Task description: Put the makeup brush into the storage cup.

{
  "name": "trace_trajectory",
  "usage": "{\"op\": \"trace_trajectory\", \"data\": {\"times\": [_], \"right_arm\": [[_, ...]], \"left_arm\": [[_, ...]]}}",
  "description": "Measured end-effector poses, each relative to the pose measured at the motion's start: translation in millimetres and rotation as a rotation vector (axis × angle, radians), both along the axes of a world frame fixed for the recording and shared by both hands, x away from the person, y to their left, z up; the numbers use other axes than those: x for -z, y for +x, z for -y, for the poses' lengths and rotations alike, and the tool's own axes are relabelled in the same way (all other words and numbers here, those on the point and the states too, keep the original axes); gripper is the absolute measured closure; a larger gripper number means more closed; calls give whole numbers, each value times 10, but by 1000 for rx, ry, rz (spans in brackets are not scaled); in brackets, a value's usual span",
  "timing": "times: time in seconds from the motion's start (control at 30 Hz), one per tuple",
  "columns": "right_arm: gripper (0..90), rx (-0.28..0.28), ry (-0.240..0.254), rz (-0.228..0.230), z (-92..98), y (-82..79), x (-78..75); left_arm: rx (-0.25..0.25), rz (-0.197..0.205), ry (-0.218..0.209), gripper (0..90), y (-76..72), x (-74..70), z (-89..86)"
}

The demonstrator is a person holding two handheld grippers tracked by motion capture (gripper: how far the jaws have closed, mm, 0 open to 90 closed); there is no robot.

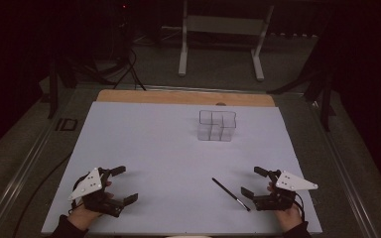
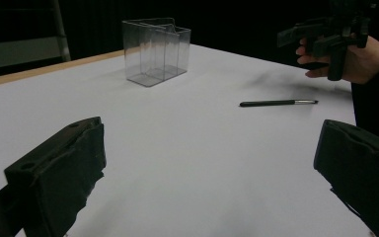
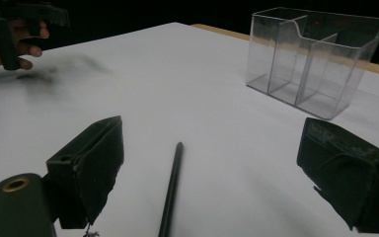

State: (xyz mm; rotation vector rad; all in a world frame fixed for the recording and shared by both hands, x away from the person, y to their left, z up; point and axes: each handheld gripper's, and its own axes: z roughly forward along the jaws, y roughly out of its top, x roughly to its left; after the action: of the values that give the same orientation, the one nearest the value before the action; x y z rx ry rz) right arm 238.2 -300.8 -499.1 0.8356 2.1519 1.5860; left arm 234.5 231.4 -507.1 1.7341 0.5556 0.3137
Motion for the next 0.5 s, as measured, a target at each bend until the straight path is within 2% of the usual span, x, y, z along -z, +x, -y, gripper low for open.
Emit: {"op": "trace_trajectory", "data": {"times": [0.23, 0.4, 0.5], "right_arm": [[108, 9, -4, 5, 10, -4, -8], [110, 40, -5, 29, 12, -31, -48], [138, 41, -2, 15, 9, -39, -59]], "left_arm": [[-7, 4, -6, 9, -4, -9, -5], [-9, -2, -7, 9, -1, -12, -8], [-9, 1, -6, 9, -5, -13, -3]]}}
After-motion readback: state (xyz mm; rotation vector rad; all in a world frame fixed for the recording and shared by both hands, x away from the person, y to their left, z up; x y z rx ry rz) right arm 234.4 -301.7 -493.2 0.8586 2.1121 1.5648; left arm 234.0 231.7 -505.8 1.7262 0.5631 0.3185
